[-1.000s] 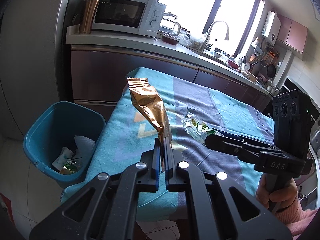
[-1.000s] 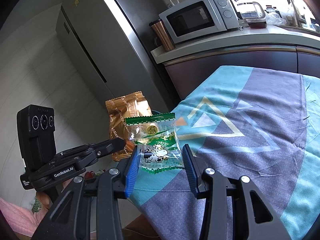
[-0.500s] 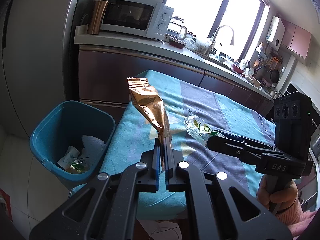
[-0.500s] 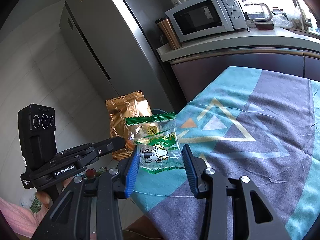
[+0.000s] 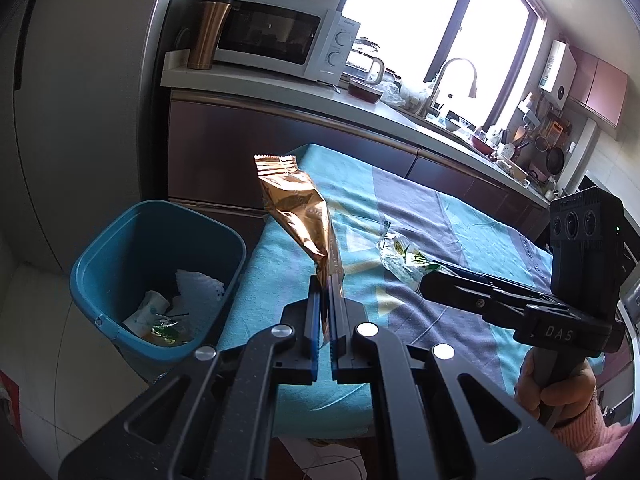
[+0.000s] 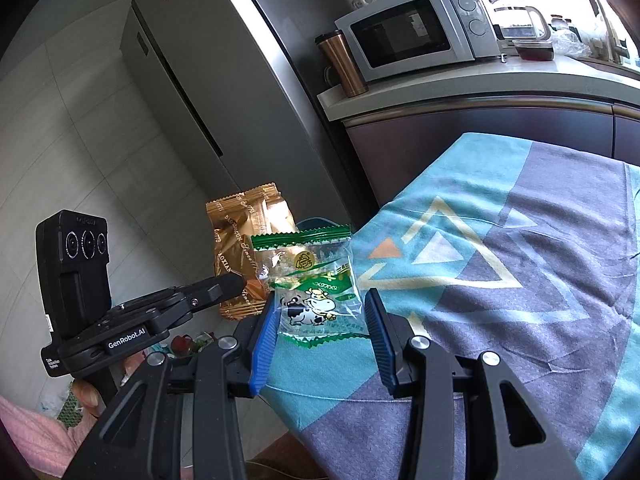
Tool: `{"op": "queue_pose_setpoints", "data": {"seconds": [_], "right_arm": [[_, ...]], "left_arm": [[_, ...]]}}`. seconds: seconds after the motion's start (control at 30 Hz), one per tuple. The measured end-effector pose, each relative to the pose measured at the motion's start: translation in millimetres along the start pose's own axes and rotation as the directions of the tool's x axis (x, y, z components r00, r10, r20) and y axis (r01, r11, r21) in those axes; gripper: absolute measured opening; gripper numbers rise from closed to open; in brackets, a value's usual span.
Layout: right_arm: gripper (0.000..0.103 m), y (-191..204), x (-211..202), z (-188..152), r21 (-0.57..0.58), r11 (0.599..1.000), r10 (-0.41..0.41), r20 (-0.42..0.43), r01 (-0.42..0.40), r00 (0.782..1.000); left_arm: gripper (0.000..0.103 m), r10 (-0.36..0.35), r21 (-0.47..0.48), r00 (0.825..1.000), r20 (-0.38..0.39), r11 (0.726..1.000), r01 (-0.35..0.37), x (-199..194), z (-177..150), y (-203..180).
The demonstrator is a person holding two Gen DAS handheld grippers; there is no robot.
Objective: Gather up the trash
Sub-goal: 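Lift both wrappers and carry them toward the teal bin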
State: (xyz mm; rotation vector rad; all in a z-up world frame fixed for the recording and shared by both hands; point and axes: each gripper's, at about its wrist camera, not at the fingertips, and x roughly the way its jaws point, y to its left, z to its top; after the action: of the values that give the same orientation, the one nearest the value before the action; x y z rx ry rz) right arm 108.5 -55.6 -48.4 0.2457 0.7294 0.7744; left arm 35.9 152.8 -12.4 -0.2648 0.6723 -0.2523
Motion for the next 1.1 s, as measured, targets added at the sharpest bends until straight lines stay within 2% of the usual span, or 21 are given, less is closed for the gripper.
{"op": "queue_pose_setpoints", "data": {"seconds": [1.1], "right_arm": [[0.041, 18.9, 24.3, 7.9, -0.037, 0.999, 0.038, -0.022, -0.038, 0.999]], "left_arm": [[0.004, 0.037, -0.036, 0.999, 0.027, 0.999, -0.036, -10.5, 4.8, 24.7]]}}
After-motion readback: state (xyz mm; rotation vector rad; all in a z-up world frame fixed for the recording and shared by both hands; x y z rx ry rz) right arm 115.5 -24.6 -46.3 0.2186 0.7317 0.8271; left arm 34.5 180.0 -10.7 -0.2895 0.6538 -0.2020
